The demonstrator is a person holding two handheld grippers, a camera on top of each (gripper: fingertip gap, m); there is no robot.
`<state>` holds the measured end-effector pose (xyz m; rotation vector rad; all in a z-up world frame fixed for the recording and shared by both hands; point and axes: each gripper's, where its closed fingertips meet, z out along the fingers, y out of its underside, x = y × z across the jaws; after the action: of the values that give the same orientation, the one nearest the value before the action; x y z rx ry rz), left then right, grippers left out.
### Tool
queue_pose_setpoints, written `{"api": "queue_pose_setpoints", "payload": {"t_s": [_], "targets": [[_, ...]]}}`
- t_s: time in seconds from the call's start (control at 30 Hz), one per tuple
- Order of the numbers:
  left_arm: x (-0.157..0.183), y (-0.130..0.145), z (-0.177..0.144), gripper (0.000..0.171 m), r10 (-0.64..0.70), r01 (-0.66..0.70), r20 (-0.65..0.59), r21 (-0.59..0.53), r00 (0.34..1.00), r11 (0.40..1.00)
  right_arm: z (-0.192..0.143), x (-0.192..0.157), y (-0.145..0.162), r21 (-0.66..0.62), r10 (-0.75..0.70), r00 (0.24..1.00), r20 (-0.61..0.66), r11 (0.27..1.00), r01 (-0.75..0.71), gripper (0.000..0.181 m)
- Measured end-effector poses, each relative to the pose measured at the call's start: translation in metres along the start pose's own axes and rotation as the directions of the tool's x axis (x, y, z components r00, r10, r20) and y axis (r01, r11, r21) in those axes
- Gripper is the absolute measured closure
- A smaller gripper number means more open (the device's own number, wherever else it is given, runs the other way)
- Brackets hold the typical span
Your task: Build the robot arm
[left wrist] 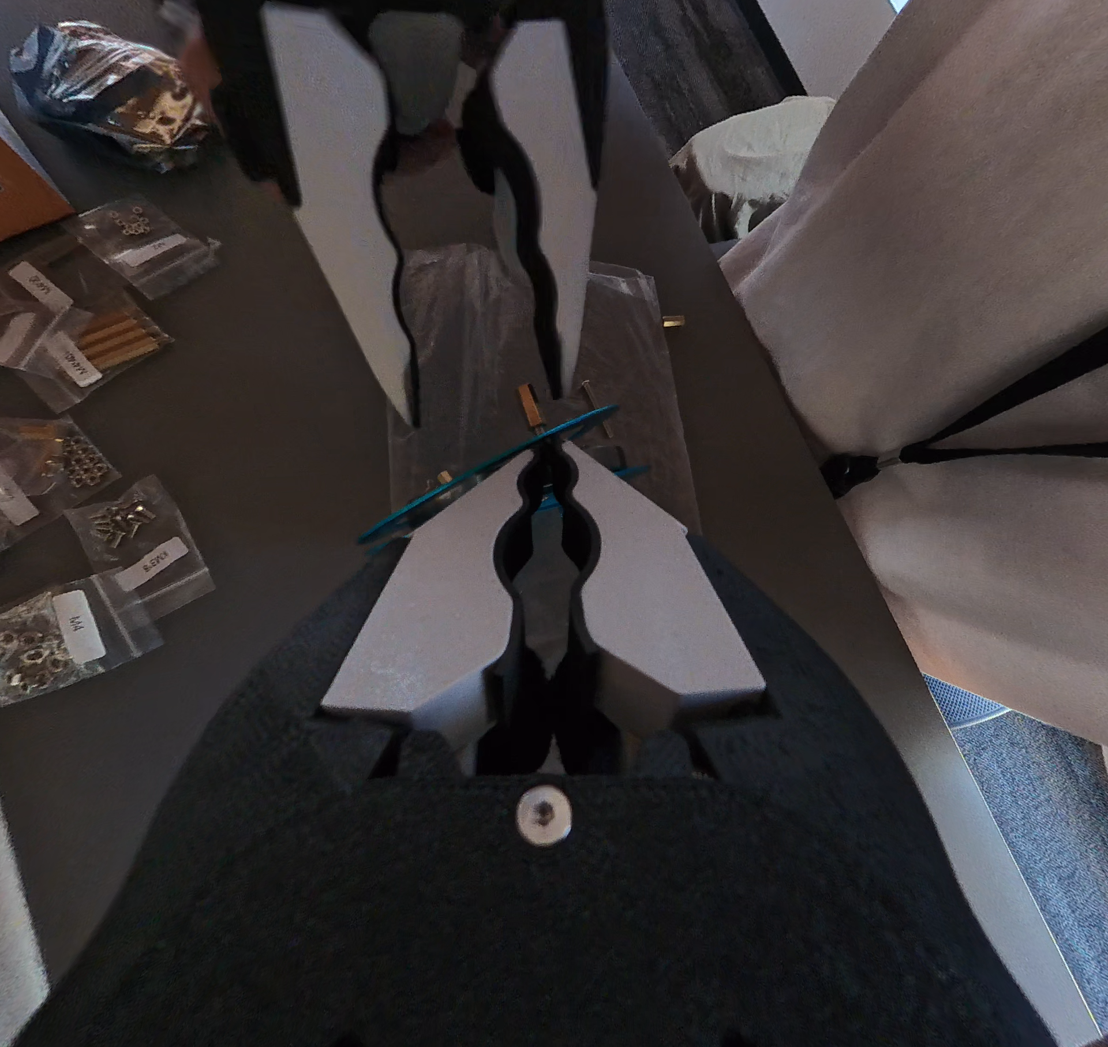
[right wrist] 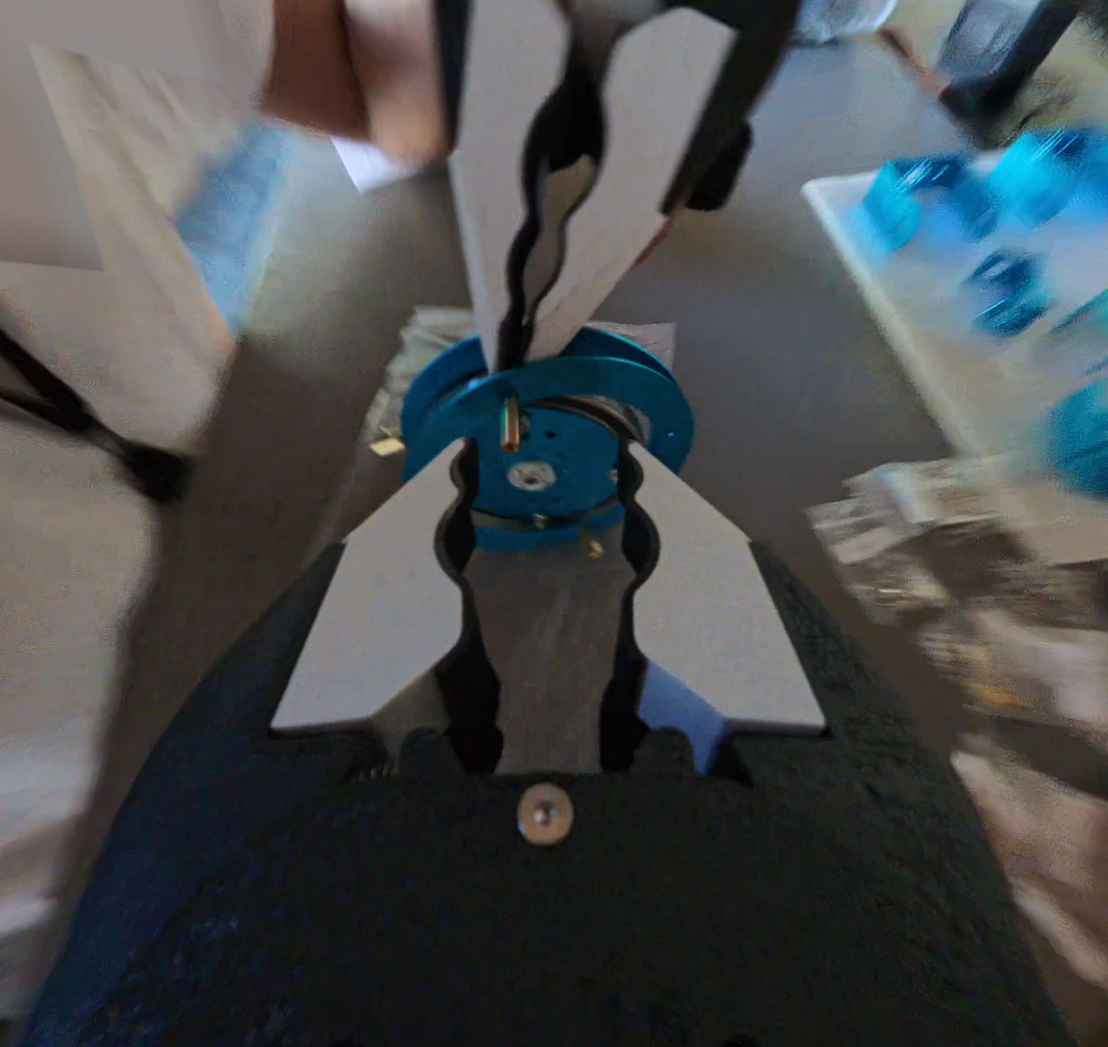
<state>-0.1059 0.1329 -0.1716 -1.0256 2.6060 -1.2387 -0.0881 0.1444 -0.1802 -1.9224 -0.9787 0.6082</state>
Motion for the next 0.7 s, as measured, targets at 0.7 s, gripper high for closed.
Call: {"api": "queue_pose_setpoints", "payload": {"t_s": [0.7], "targets": [[-0.005, 0.000, -0.001, 0.170, -0.012, 0.012, 0.020, 0.002, 1.000, 1.000, 0.008, 0.001, 0.008, -0.432, -0.327, 0.941, -0.086, 0.863, 0.261, 0.178]]}}
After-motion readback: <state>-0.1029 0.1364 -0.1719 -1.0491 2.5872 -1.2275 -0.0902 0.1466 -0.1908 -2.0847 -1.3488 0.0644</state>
